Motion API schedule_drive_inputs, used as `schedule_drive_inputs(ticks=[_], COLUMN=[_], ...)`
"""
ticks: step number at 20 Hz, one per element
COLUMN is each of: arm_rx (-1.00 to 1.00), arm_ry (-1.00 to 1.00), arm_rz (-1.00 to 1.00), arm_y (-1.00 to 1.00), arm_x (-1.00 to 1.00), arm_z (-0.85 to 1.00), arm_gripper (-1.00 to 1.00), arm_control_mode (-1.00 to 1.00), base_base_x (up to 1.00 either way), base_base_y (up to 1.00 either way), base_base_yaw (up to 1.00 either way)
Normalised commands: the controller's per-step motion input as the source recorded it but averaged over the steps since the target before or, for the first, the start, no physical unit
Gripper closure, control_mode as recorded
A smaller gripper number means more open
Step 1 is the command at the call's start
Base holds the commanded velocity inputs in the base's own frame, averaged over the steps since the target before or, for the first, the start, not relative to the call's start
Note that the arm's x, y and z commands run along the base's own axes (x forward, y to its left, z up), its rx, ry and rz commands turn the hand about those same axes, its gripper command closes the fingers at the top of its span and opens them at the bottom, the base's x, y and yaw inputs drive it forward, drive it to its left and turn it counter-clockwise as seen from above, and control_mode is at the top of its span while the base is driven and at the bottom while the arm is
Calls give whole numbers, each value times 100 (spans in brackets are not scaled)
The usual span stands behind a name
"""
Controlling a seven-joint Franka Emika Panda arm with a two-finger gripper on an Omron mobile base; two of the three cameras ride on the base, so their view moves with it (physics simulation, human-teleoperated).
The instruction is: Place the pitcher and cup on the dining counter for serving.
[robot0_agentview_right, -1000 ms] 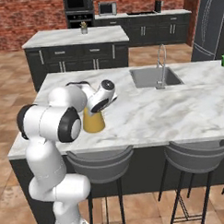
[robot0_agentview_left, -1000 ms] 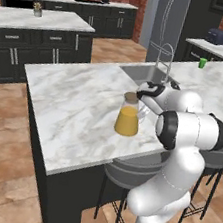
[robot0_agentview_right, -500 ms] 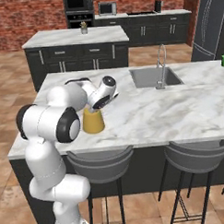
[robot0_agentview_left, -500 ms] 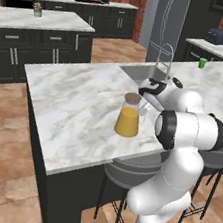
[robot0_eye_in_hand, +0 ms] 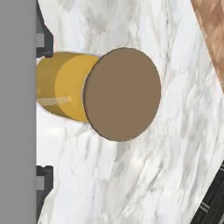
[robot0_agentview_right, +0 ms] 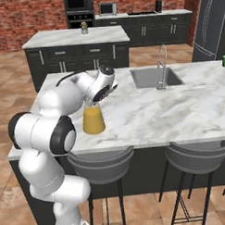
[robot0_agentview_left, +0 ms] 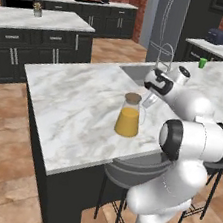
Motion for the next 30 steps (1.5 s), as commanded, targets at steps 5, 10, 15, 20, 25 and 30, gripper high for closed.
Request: schedule_drive_inputs(ticks=[5,10,15,20,25,30], arm_rx=[-2,0,0,0,0,0], arm_ry=[-6,-15,-22,0,0,0], arm_rz=[0,0,0,0,0,0], arm_y=[1,0,2,0,0,0], arm_x=[-97,-100,-100,0,0,0], arm_z=[31,10,1,0,0,0], arm_gripper=[-100,-100,-100,-100,-100,-100], arm_control_mode=[-100,-100,-100,100,100,100], base_base_x=[0,0,0,-100,-92,-26], base_base_y=[0,0,0,54,96,100], base_base_yaw=[0,0,0,0,0,0])
